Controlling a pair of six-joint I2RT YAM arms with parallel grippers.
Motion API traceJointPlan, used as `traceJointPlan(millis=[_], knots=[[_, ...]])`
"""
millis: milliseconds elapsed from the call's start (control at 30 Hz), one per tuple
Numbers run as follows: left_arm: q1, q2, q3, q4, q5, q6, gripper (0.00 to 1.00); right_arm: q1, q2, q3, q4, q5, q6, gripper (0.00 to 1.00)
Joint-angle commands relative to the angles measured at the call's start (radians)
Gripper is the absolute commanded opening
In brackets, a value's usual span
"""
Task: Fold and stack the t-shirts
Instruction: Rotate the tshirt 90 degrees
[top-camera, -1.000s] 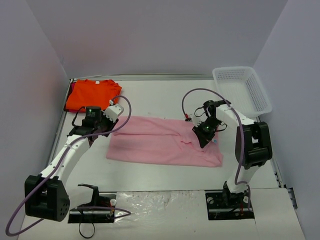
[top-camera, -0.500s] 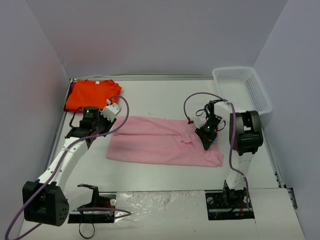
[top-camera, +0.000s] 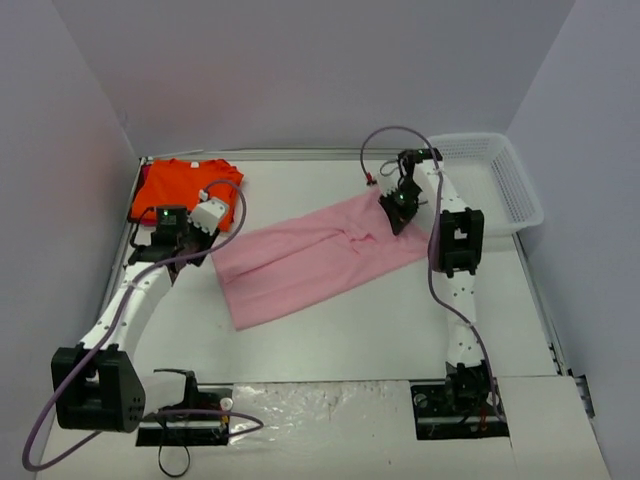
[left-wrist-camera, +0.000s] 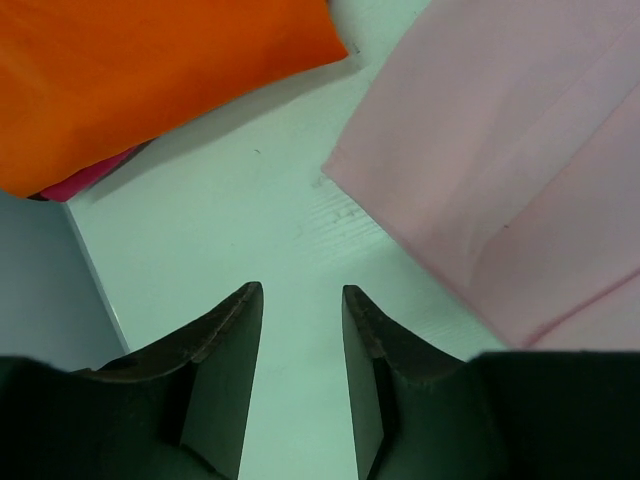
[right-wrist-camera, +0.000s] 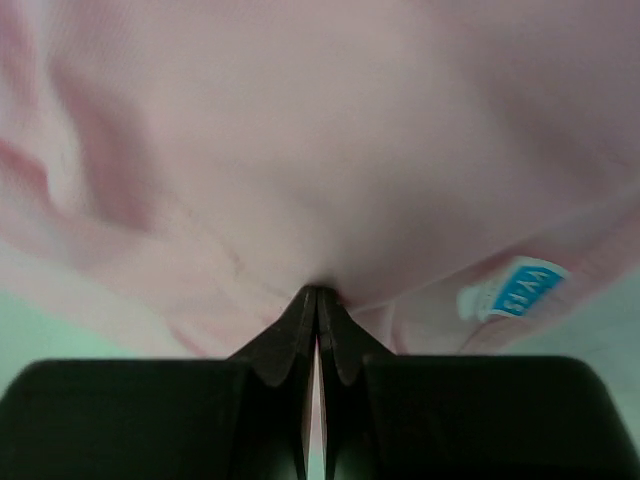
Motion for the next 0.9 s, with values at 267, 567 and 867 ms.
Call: traceJointPlan(millis=[267, 567, 867], knots=[[0.026, 0.103, 0.162, -0.064, 0.012, -0.057, 0.39, 0.118, 0.193, 0.253, 0.781, 0.163, 0.072, 0.00], [0.026, 0.157, 0.182, -0.072, -0.005, -0.060, 0.39, 0.161, 0.161, 0.285, 1.016, 0.320, 0.116, 0.00], [0.026, 0.114, 0.157, -0.063, 0.012, -0.070, 0.40, 0.221, -0.211, 0.077, 1.037, 0.354, 0.200, 0.00]])
